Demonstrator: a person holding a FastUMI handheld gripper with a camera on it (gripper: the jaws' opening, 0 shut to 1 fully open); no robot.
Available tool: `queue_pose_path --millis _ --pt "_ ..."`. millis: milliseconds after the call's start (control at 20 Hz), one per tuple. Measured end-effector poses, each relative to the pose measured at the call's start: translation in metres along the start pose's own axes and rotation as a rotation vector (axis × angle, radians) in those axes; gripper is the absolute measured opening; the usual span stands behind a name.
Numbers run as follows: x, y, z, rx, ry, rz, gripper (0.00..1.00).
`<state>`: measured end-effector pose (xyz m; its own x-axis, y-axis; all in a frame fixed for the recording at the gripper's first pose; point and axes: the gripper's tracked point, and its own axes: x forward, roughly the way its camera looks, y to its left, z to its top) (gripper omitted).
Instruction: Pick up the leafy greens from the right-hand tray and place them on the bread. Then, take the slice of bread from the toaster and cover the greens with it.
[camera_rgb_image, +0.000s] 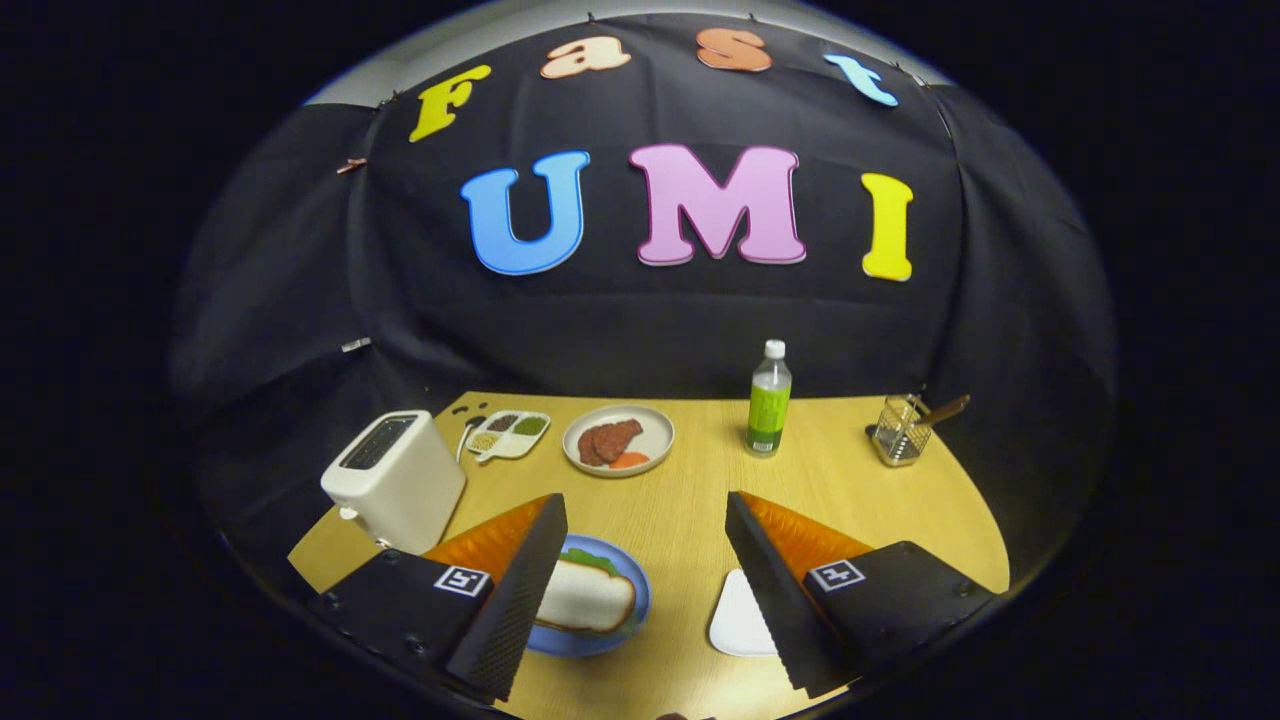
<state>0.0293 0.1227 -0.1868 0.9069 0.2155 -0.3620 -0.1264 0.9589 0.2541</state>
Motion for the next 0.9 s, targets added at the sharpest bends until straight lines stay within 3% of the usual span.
queue_pose_path --millis 300,900 --pt "-0.040 0.005 0.061 -0.060 -0.143 0.013 0.99" --pt "-0.042 -0.001 0.087 -0.065 -0.173 0.018 0.99"
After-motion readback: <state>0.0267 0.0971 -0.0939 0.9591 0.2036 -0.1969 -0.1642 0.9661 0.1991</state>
